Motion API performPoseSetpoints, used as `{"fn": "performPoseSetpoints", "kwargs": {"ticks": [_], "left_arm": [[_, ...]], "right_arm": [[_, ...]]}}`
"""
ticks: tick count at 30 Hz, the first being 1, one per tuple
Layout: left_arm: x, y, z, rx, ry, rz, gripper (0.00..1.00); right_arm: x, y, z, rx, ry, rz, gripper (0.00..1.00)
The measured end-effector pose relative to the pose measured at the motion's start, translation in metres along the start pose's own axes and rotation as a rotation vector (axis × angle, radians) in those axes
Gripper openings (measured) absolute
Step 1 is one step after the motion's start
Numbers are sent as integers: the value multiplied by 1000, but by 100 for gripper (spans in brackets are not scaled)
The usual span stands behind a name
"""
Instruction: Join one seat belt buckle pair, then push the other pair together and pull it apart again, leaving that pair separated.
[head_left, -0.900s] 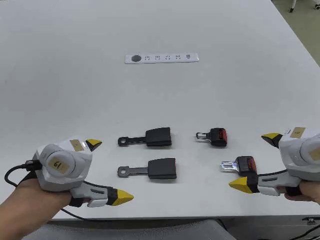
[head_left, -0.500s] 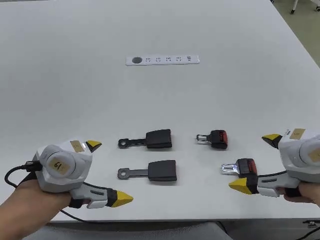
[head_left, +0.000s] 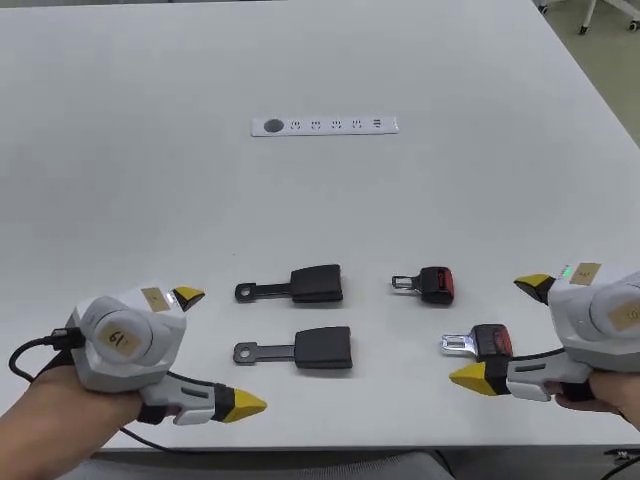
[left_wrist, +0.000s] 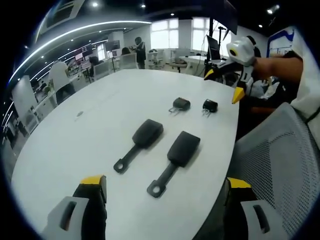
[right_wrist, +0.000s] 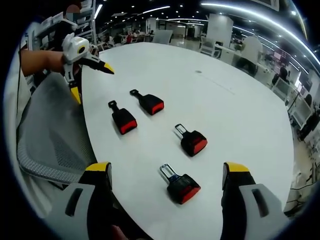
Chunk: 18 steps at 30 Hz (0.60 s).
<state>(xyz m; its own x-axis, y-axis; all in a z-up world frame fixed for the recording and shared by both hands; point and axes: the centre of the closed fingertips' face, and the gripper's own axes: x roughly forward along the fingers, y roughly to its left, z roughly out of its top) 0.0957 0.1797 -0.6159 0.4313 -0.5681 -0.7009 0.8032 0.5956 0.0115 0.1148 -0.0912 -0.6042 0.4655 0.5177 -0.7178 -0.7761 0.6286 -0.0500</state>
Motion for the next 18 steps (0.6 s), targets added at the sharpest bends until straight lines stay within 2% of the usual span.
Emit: {"fn": "performPoseSetpoints", "kwargs": {"ticks": [12, 18], "left_arm": [[-1, 1, 1, -9, -4, 4, 99], [-1, 0, -1, -4, 2, 0, 100]], "right_arm": [[0, 0, 4, -19, 5, 6, 91], [-2, 2, 8, -2, -2, 16, 90]]}}
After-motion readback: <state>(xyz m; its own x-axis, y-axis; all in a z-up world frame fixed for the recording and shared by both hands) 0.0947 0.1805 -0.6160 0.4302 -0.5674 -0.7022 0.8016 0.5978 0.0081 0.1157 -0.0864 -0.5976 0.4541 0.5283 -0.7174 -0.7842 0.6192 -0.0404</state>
